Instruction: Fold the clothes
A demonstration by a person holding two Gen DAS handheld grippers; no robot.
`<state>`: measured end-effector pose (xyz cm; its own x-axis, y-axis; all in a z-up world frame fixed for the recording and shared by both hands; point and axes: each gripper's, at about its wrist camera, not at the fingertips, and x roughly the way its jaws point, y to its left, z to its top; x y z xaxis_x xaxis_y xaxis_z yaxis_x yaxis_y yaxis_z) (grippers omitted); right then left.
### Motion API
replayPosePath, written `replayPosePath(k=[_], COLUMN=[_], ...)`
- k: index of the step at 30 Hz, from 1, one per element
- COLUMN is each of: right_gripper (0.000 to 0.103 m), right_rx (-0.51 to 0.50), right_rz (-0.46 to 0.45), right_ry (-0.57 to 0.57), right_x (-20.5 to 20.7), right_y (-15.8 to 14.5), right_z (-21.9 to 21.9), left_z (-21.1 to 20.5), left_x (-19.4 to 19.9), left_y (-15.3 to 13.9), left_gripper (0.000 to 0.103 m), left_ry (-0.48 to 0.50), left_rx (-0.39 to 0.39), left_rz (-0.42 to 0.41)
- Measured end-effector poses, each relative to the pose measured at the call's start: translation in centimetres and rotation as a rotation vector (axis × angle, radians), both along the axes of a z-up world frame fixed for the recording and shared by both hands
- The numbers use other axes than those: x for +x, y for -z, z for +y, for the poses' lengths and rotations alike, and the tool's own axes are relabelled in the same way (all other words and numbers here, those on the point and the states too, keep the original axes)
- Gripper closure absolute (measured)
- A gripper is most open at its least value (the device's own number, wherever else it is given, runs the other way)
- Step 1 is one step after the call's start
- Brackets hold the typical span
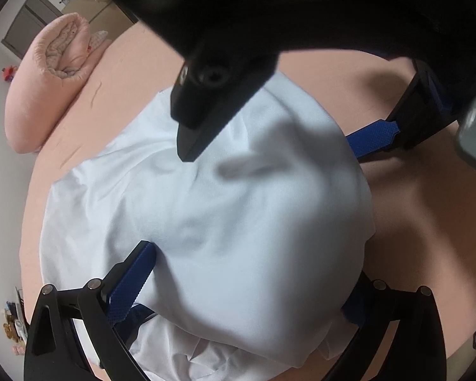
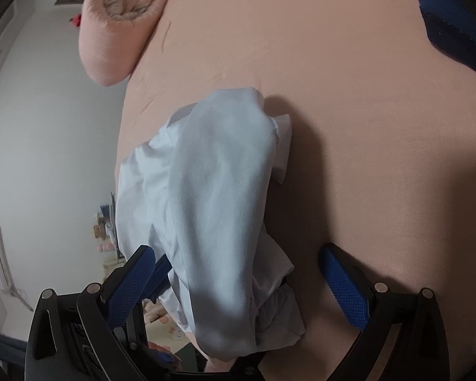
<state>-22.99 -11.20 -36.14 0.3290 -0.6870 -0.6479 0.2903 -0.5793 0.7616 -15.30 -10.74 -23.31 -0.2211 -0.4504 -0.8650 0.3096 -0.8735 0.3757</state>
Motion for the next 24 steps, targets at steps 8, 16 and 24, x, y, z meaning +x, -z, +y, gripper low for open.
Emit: replayPosePath(k=[8, 16, 24], right_gripper=[0.03, 0.094, 0.093], right_rx=[0.071, -0.062, -0.055], right_rz=[0.063, -0.094, -0.113], right_ry=[0.029, 0.26, 0.256], right_x=[0.6, 0.6, 2.2], right_y=[-0.1, 2.3, 2.4], right_z=[1.2, 8.3, 3.7], left_z=[0.9, 3.0, 5.3], left_x=[0.2, -0.2, -1.0], left_y=[-1.1, 0.4, 2.3], left_gripper=[0.0, 0.006, 0.007], left_ry=[0.039, 0.192, 0.282], left_rx=[-0.074, -0.266, -0.436], left_rz=[-0.016, -0.058, -0.064])
